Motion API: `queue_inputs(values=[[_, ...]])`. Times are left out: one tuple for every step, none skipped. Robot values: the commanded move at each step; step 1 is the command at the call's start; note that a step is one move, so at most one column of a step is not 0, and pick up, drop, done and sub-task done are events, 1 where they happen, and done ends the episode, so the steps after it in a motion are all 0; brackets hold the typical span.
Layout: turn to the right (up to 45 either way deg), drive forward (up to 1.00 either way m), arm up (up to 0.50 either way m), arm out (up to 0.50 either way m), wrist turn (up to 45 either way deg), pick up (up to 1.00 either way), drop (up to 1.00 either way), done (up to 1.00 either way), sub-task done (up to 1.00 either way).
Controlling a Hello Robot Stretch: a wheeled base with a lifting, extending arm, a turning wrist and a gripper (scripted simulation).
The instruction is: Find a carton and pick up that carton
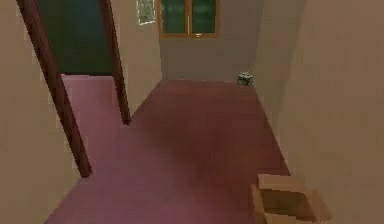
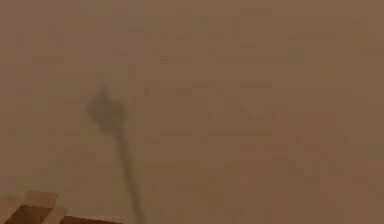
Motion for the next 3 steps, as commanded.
queue_inputs(values=[[0.0, 0.4, 0.0, 0.0, 0.0, 0.0, 0.0, 0.0, 0.0], [-42.0, 0.0, 0.0, 0.0, 0.0, 0.0, 0.0, 0.0, 0.0], [0.0, 0.0, 0.36, 0.0, 0.0, 0.0, 0.0, 0.0, 0.0]])
